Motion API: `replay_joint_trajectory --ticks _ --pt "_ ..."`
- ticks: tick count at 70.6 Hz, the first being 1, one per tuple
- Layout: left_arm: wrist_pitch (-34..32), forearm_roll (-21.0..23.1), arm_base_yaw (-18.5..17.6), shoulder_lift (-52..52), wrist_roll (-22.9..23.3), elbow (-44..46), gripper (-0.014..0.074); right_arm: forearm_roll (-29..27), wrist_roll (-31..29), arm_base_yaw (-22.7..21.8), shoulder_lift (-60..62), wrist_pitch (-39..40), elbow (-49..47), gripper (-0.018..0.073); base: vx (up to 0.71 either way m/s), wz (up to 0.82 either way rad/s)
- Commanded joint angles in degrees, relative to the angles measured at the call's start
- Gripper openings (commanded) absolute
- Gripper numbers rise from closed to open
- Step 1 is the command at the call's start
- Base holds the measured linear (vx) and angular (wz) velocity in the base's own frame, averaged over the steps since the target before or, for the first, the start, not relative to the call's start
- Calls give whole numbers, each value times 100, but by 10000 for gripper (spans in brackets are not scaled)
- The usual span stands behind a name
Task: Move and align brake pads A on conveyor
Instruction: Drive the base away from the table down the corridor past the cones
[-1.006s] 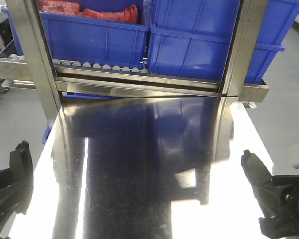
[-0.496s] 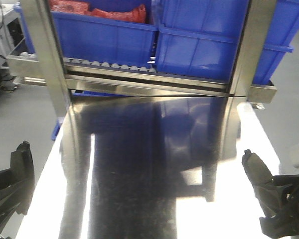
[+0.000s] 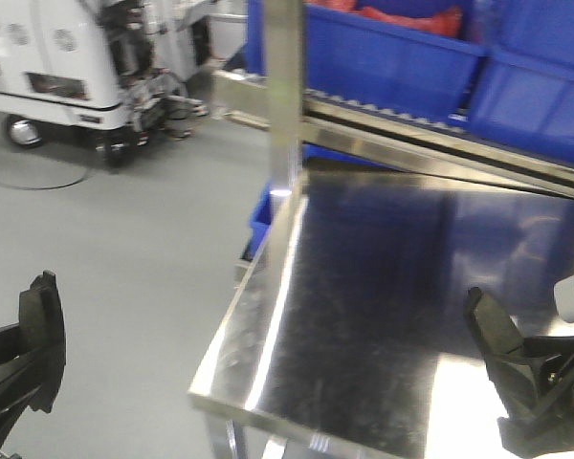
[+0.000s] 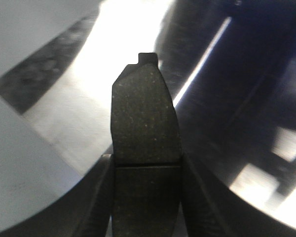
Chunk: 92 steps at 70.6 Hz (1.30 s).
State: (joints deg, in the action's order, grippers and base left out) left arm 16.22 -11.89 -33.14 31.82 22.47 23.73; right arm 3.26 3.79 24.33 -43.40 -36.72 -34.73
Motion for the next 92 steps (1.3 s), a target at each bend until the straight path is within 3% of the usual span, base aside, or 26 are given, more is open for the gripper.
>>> replay_joint_trajectory --ticks 1,92 --pt "-523 -34 -20 -20 12 176 128 2 -50 2 47 437 -170 183 -17 68" --pt "-523 -34 -20 -20 12 176 128 2 -50 2 47 404 -170 183 -6 58"
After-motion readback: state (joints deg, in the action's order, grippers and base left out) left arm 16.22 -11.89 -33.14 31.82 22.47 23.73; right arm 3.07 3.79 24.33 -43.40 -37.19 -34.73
